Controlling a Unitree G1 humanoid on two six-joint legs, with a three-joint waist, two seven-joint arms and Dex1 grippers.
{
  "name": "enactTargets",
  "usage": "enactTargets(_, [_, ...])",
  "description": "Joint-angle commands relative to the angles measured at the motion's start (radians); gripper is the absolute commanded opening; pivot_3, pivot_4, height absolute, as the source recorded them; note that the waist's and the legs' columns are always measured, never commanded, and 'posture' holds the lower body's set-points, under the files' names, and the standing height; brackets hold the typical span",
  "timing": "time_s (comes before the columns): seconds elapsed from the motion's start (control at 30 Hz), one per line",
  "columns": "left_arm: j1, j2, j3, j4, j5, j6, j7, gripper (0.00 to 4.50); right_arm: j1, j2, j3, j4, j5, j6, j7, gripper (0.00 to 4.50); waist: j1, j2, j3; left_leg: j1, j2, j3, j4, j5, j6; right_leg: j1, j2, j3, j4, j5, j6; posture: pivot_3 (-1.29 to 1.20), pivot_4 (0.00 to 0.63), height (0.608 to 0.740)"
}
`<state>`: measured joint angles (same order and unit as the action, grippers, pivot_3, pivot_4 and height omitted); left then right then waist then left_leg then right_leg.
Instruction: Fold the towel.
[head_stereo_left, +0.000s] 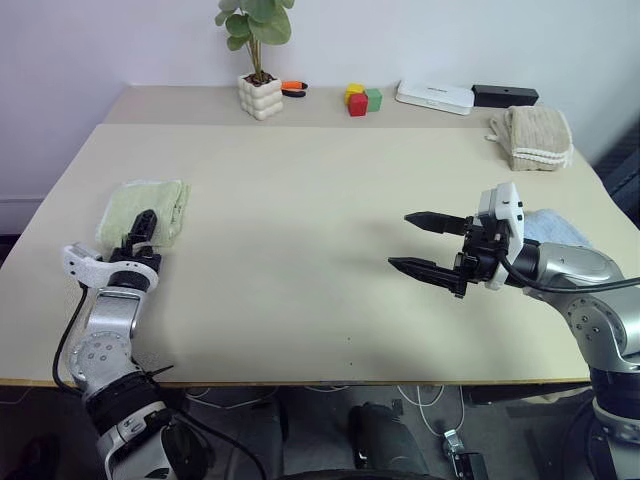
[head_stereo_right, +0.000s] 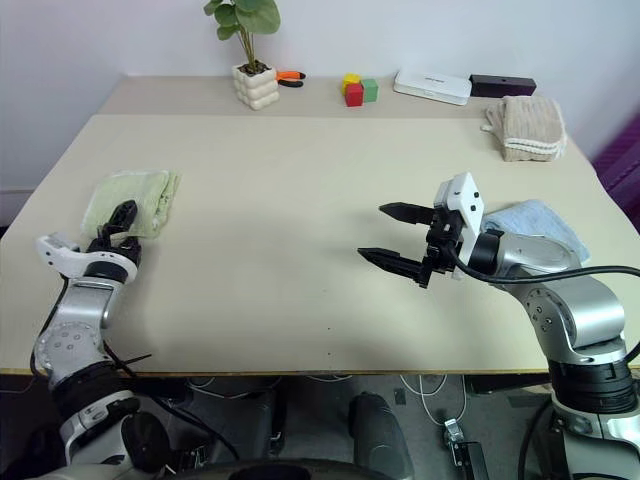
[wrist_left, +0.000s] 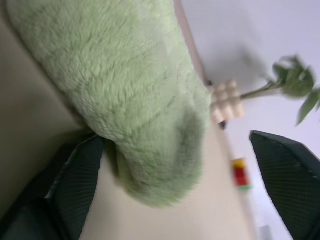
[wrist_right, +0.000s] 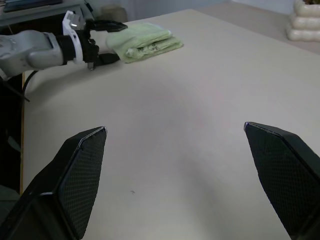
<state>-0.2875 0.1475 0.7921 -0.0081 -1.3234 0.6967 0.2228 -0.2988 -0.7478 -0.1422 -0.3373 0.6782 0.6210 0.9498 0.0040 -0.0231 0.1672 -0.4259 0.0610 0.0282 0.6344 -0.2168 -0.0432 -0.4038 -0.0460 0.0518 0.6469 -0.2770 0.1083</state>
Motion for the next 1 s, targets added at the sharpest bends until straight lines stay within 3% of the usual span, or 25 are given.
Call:
enactTargets(0.03, [0.107, 0.004, -0.072, -0.142, -0.283, 0.139, 0.162, 4.46, -0.014, -0.009, -0.021, 0.005, -0.006, -0.026, 0.006, 4.50, -0.002, 0.000, 0.000, 0.000, 0.000, 0.000, 0.000, 0.000, 0.000, 0.000, 0.000, 0.000, 0.000, 0.000, 0.000, 0.00, 0.150, 0.740])
enactTargets(0.13, [0.208, 0.072, -0.228, -0.252, -0.434, 0.259, 0.153, 4.46, -0.034, 0.009, -0.002, 0.020, -0.010, -0.033, 0.004, 4.50, 0.002, 0.000, 0.000, 0.001, 0.000, 0.000, 0.000, 0.000, 0.000, 0.000, 0.000, 0.000, 0.000, -0.001, -0.001, 0.00, 0.150, 0.740])
enactTargets(0.17, [0.208, 0.109, -0.269, -0.281, -0.386, 0.274, 0.099, 4.46, -0.037, 0.012, 0.003, 0.026, -0.014, -0.037, 0.004, 4.50, 0.006, 0.000, 0.000, 0.001, 0.000, 0.000, 0.000, 0.000, 0.000, 0.000, 0.000, 0.000, 0.001, -0.002, -0.003, 0.00, 0.150, 0.740])
enactTargets(0.4, [0.000, 0.385, -0.569, -0.353, 0.139, 0.157, -0.377, 4.46, -0.105, 0.043, -0.012, 0.177, -0.115, -0.163, -0.038, 4.50, 0.007, 0.000, 0.000, 0.000, -0.001, 0.000, 0.001, 0.002, -0.005, -0.001, 0.000, 0.000, -0.002, -0.002, -0.008, 0.00, 0.150, 0.740])
enactTargets(0.47, [-0.057, 0.526, -0.668, -0.300, 0.354, 0.016, -0.621, 4.46, -0.102, 0.037, -0.018, 0.206, -0.130, -0.191, -0.023, 4.50, 0.004, 0.001, 0.000, 0.001, -0.001, 0.002, -0.003, 0.002, -0.005, -0.001, 0.000, 0.001, -0.005, -0.002, -0.008, 0.00, 0.150, 0.740])
enactTargets(0.53, [-0.091, 0.602, -0.713, -0.233, 0.480, -0.112, -0.813, 4.46, -0.103, 0.039, -0.022, 0.211, -0.142, -0.211, -0.028, 4.50, -0.002, 0.002, 0.000, 0.000, 0.000, 0.002, -0.008, 0.002, -0.005, -0.003, 0.001, 0.001, -0.008, -0.002, -0.008, 0.00, 0.150, 0.740])
enactTargets(0.6, [-0.116, 0.601, -0.726, -0.173, 0.513, -0.153, -0.897, 4.46, -0.106, 0.033, -0.027, 0.219, -0.154, -0.227, -0.029, 4.50, -0.004, 0.003, 0.000, -0.001, 0.000, 0.003, -0.009, 0.002, -0.004, -0.005, 0.001, 0.001, -0.008, -0.002, -0.008, 0.00, 0.150, 0.740])
enactTargets(0.77, [-0.181, 0.527, -0.741, -0.060, 0.606, -0.190, -0.932, 4.46, -0.098, 0.012, -0.061, 0.261, -0.187, -0.247, -0.054, 4.50, 0.002, 0.002, 0.001, -0.002, 0.001, 0.004, -0.008, 0.002, -0.004, -0.005, 0.001, 0.001, -0.008, -0.002, -0.007, 0.00, 0.150, 0.740])
enactTargets(1.0, [-0.276, 0.450, -0.753, 0.158, 0.743, -0.295, -1.014, 4.46, -0.056, -0.050, -0.091, 0.141, -0.167, -0.165, -0.077, 4.50, 0.006, 0.002, 0.001, -0.002, 0.001, 0.003, -0.004, 0.002, -0.003, -0.004, 0.001, 0.001, -0.006, -0.002, -0.007, 0.00, 0.150, 0.740])
